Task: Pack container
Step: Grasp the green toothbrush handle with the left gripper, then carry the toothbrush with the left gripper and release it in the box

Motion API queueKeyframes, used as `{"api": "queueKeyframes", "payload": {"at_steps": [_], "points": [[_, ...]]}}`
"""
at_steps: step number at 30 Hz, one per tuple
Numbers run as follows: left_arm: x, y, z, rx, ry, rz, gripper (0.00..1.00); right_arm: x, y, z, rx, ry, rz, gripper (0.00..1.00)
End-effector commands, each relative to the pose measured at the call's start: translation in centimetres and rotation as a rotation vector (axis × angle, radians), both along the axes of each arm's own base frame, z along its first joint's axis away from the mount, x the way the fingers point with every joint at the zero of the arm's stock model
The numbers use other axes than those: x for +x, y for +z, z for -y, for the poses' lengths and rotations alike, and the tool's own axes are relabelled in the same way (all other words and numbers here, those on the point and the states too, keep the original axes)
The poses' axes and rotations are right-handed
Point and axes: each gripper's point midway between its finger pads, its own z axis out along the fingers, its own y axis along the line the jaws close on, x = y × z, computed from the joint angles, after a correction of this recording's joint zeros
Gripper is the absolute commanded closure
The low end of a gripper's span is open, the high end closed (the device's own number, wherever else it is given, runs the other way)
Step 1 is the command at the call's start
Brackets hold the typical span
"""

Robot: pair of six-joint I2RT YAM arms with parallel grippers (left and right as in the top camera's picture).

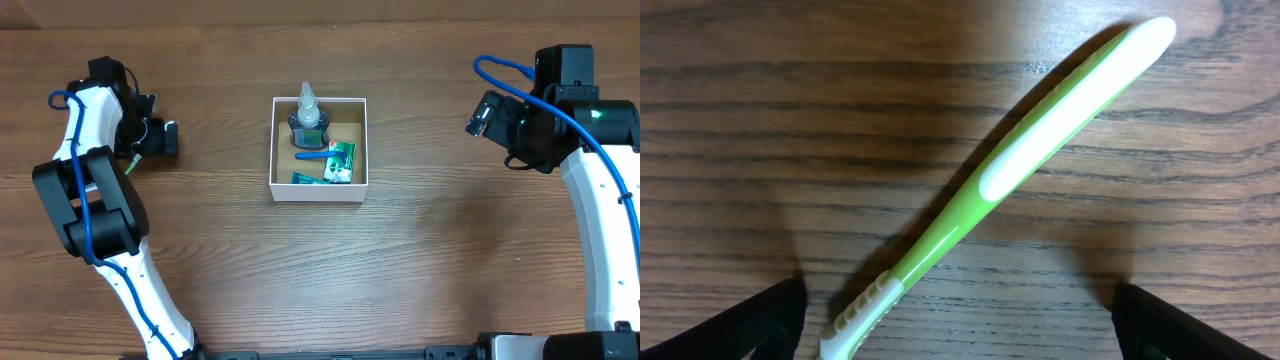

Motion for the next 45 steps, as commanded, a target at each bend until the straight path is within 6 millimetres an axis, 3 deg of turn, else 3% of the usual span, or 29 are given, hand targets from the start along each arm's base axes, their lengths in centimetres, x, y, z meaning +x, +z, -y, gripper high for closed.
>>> {"api": "queueKeyframes", "payload": {"at_steps": [1, 3, 6, 8, 15, 19, 28, 33, 38, 42, 45], "points": [[-1.8, -1.8, 0.8, -0.051, -0.013, -0.061, 0.18, -0.1, 0.0, 0.2, -0.01, -0.004, 0.001, 0.0], [-1.6, -1.8, 1.5, -0.088, -0.014, -0.052, 0.3, -0.1, 0.0, 0.2, -0.01, -0.004, 0.001, 0.0], [-1.4, -1.7, 2.3, -0.136, -0.015, -0.037, 0.62, -0.1, 0.0, 0.2, -0.01, -0.004, 0.0, 0.0], [-1.4, -1.7, 2.3, -0.137, -0.016, -0.036, 0.72, -0.2, 0.0, 0.2, -0.01, -0.004, -0.002, 0.0], [-1.4, -1.7, 2.3, -0.138, -0.015, -0.037, 0.84, -0.2, 0.0, 0.2, -0.01, -0.004, -0.002, 0.0], [-1.5, -1.7, 2.4, -0.14, -0.006, -0.044, 0.95, -0.2, 0.0, 0.2, -0.01, -0.004, -0.002, 0.0], [-1.6, -0.3, 2.4, -0.145, 0.069, -0.057, 0.96, -0.5, -0.2, 0.2, -0.01, -0.004, -0.016, 0.0], [-0.6, 4.2, 2.8, -0.131, 0.117, 0.009, 0.96, -0.3, -0.1, 0.4, -0.02, -0.008, -0.01, 0.0], [0.6, 12.0, 5.6, -0.096, 0.038, 0.183, 0.96, -0.2, 0.0, 0.4, -0.02, -0.008, -0.004, 0.0], [0.5, 19.2, 10.9, -0.103, -0.087, 0.348, 0.96, -0.2, 0.0, 0.4, -0.02, -0.008, -0.004, 0.0], [-0.4, 23.6, 16.7, -0.104, -0.273, 0.453, 0.96, -0.2, 0.0, 0.4, -0.022, -0.005, -0.004, 0.0]]}}
